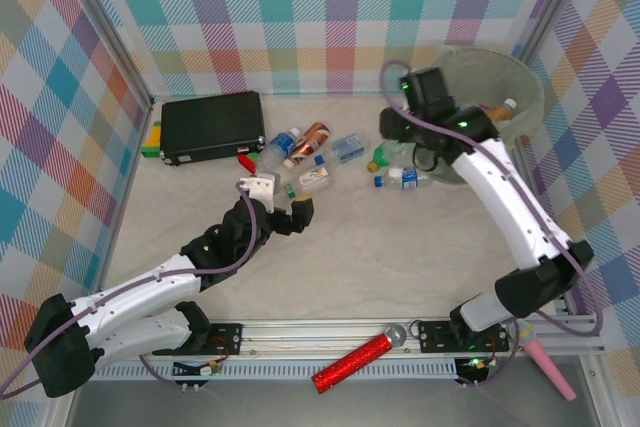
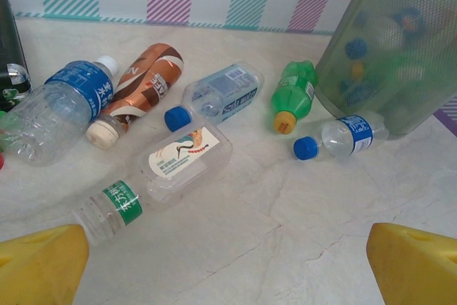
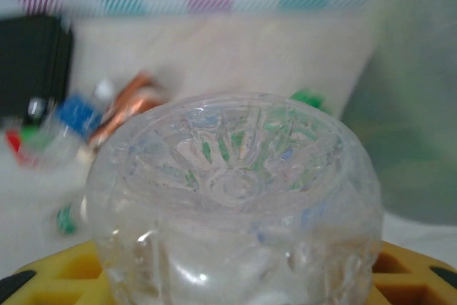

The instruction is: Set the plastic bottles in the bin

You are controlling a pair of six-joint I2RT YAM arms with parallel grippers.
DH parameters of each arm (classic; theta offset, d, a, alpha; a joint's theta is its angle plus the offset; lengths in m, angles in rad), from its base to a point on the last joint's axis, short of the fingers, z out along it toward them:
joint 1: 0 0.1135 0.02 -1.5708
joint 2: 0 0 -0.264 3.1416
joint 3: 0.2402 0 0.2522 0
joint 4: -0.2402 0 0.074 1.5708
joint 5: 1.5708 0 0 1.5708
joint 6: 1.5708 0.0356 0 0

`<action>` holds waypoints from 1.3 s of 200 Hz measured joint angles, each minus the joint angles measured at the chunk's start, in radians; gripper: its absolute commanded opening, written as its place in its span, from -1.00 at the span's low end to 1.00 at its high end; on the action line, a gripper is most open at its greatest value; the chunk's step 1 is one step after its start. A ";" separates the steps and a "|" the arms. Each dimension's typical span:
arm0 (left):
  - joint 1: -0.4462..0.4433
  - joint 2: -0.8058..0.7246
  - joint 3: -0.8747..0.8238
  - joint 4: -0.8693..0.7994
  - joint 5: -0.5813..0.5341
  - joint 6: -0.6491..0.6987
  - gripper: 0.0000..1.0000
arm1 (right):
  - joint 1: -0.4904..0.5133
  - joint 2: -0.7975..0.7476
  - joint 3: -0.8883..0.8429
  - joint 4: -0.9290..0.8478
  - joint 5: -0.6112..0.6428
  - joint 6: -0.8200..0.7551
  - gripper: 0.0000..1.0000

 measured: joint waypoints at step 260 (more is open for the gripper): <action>0.000 -0.006 -0.010 0.003 0.033 -0.003 0.99 | -0.557 -0.019 -0.267 0.652 0.211 -0.157 -0.06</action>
